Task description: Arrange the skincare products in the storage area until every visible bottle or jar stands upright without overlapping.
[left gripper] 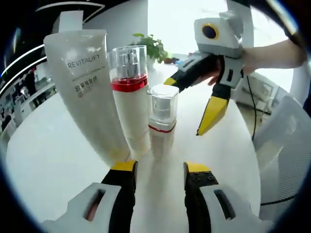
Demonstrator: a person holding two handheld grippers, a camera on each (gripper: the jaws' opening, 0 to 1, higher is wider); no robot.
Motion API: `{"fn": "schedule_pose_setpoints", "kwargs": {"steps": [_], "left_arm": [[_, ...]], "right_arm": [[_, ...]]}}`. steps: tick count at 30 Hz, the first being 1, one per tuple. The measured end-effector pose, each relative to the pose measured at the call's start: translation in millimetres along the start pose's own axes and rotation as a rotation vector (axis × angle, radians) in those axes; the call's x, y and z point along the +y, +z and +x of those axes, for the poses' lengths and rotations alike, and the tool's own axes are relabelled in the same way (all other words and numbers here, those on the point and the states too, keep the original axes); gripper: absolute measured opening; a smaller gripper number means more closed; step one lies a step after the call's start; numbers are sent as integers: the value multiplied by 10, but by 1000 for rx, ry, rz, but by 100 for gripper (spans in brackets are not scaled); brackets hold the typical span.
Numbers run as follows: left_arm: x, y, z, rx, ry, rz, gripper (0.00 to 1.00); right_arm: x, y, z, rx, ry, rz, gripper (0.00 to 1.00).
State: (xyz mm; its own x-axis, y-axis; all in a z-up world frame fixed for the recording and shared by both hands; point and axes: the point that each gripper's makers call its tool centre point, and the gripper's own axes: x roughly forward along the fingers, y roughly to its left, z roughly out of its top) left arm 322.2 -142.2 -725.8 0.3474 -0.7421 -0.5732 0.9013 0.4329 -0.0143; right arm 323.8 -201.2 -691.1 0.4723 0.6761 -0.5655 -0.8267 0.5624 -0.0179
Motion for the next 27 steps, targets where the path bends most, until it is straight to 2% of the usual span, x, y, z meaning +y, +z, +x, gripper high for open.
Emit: {"fn": "schedule_pose_setpoints", "kwargs": {"steps": [4, 7, 10, 15, 27], "left_arm": [[-2, -51, -121, 1, 20, -35, 41], [13, -87, -231, -4, 37, -80, 43], [-7, -64, -363, -26, 62, -139, 46], [-55, -141, -519, -40, 80, -200, 48], [-79, -336, -916, -64, 162, -282, 58]], "right_arm": [[48, 14, -28, -3, -9, 33, 55], [69, 77, -75, -43, -29, 85, 58], [104, 90, -110, -46, -42, 97, 61], [180, 101, -150, -57, -58, 125, 67], [387, 149, -210, -71, -88, 165, 79]]}}
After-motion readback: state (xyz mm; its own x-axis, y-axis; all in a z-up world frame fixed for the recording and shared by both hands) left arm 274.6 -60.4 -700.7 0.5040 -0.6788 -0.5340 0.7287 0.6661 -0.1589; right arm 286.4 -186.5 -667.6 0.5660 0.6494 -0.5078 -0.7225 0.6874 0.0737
